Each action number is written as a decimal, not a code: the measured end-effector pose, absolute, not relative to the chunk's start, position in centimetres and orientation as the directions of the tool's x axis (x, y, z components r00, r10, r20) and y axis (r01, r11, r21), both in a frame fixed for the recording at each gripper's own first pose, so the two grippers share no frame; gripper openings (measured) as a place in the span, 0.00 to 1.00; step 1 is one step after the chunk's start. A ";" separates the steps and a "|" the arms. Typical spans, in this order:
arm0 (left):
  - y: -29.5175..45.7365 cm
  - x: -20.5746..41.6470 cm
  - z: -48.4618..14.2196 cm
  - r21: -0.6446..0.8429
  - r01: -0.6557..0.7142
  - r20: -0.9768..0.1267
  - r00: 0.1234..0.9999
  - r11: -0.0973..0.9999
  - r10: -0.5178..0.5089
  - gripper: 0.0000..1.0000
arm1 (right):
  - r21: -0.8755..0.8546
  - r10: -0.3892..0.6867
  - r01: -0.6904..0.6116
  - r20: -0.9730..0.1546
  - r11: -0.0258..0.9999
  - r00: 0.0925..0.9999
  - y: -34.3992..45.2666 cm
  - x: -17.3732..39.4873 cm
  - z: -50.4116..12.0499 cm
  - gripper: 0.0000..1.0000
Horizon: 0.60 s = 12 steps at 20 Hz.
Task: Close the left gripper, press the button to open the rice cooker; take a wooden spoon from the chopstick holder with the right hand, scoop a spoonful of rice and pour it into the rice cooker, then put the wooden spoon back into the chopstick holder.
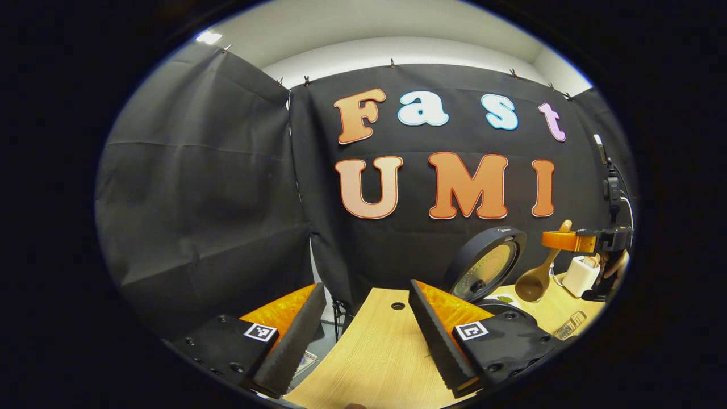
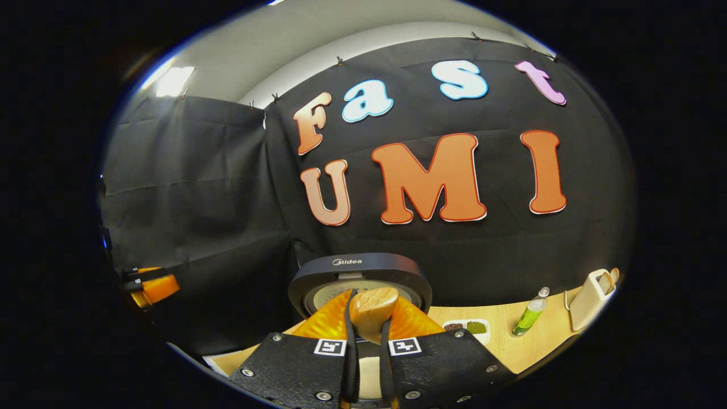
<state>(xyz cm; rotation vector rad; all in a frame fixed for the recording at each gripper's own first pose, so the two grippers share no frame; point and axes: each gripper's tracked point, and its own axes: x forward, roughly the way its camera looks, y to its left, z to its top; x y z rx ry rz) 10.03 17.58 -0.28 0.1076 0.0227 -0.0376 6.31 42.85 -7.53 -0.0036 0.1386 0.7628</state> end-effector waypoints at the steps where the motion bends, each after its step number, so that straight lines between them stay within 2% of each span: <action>1: 17.6 9.7 -0.3 0.106 0.035 -0.025 0.999 0.994 -0.033 0.95 | 0.044 0.691 -0.692 -0.133 0.720 0.711 43.0 6.3 -7.7 0.13; 6: 16.6 8.6 0.4 0.087 0.024 -0.019 1.000 0.996 -0.023 0.95 | 0.101 0.710 -0.703 -0.111 0.704 0.695 41.6 6.2 -6.4 0.13; 7: 16.3 8.4 0.4 0.078 0.024 -0.017 1.000 0.997 -0.023 0.98 | 0.115 0.710 -0.701 -0.103 0.704 0.696 41.0 6.3 -5.9 0.13; 10: 14.8 7.7 1.2 0.051 0.036 -0.002 0.999 0.998 -0.036 0.95 | 0.156 0.704 -0.688 -0.084 0.708 0.705 38.0 6.6 -4.6 0.13; 12: 13.8 7.5 1.6 0.052 0.041 0.012 0.999 0.998 -0.041 0.98 | 0.174 0.690 -0.672 -0.074 0.720 0.720 35.3 6.8 -3.9 0.13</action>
